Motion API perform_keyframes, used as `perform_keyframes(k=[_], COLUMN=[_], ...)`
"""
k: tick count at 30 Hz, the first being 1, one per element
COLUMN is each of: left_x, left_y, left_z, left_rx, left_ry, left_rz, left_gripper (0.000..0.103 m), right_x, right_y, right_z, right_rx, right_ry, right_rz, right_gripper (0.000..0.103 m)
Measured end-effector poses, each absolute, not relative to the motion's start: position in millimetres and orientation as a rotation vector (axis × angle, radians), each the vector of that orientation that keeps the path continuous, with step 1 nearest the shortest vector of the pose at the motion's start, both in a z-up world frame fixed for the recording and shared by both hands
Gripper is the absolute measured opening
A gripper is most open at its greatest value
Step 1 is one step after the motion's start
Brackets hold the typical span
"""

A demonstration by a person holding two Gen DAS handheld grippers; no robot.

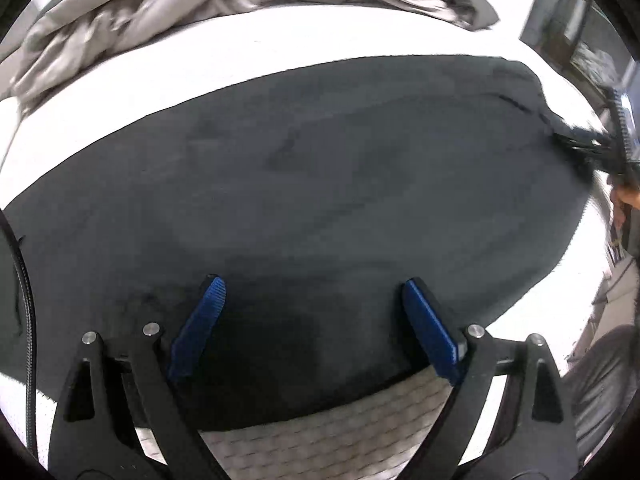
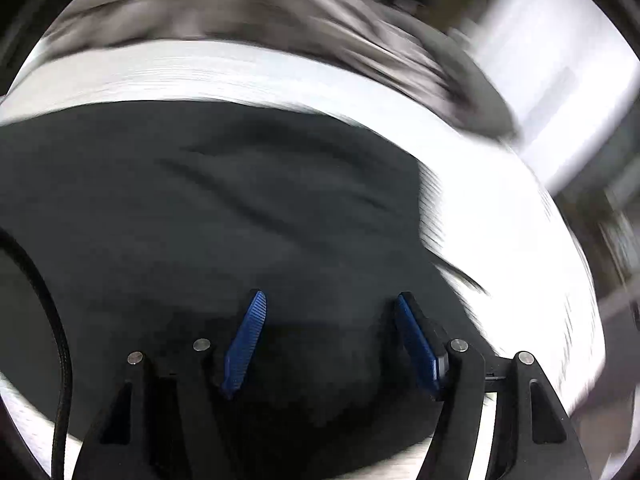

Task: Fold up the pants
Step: 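Sweep both open grippers over the black pants to smooth wrinkles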

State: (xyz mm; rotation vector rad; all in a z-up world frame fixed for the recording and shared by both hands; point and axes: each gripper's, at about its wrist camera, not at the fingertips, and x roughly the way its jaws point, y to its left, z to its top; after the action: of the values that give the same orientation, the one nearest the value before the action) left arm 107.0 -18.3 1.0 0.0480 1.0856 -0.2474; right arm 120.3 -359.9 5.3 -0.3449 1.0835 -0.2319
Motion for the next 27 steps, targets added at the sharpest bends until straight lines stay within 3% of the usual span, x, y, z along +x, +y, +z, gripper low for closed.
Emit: perform_keyframes(k=[4,9,17,24,26,27], left_x=[98.5,83.4,79.7,56.9,68.6,70.5], left_y=[-3.5,-36.5,-104.2,-68.5,-53.3,-48.6], left_z=[22.1,51.1,17.1,13.9,13.2,14.0], left_rx=[-0.006,-0.055,0.072,0.065,0.048,0.041], left_ry=[1.047,0.964,1.055,1.07,1.076,1.078], left_rz=[-0.193,-0.337,-0.411,-0.342,-0.318,-0.31], left_gripper=[0.089,0.089,0.089,0.09,0.09,0.09], right_x=[117.1,116.8,98.8,98.7,99.2,100.7], right_y=[-396.3,-326.5,-201.2,-323.9,-370.9,-388.6], right_z=[27.7,65.5,19.9,11.0,13.0,15.3], right_rx=[-0.033,-0.058,-0.332,-0.313,-0.272,-0.175], right_ry=[1.088,0.988,1.093,1.142,1.13,1.129], right_rz=[-0.207,-0.029,0.302,-0.047,-0.222,-0.218], right_gripper=[0.071,0.073,0.073,0.072,0.082,0.082])
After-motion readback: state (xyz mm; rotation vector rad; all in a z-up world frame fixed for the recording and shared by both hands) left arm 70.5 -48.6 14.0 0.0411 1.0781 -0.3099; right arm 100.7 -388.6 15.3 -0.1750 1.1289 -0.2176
